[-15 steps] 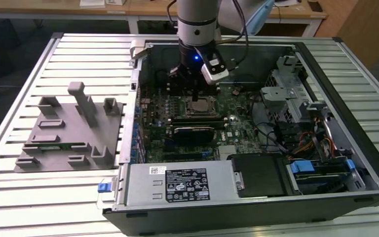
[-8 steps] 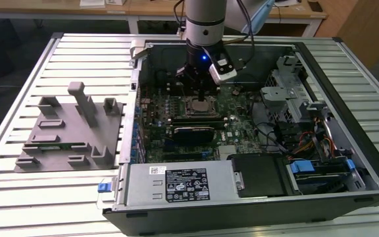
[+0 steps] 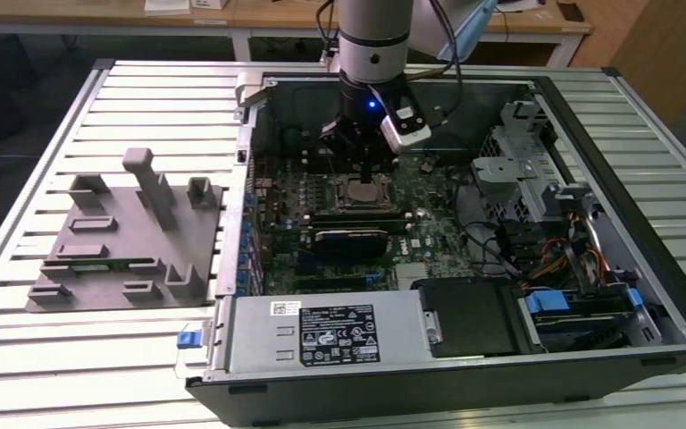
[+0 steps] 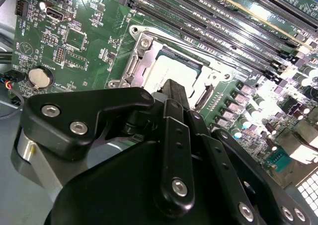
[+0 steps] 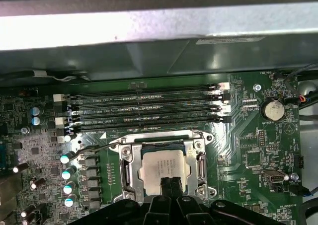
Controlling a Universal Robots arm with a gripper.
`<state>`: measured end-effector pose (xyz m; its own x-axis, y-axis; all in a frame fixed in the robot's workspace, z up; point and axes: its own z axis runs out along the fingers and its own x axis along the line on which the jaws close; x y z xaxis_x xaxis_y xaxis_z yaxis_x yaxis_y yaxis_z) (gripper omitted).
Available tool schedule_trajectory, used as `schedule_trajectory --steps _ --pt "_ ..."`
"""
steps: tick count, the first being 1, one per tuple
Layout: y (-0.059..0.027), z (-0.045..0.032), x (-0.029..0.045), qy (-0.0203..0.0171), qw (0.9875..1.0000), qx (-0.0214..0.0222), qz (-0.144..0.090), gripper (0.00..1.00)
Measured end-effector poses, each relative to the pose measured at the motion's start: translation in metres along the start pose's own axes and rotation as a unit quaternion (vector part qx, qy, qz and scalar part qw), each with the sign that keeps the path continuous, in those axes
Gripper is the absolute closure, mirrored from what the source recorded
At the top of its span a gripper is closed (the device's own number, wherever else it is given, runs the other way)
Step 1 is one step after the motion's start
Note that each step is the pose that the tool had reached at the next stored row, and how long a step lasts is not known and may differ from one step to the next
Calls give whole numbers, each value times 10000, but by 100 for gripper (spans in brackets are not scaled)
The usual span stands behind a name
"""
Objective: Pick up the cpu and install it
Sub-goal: 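Install the first cpu locking lever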
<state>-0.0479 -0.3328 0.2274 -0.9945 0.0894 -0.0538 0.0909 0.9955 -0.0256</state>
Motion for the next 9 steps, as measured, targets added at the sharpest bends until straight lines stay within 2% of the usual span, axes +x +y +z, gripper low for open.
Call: schedule_trajectory --steps 6,9 --pt "0 0 0 0 10000 0 0 89" --pt "-2 -1 26 0 10000 0 0 89"
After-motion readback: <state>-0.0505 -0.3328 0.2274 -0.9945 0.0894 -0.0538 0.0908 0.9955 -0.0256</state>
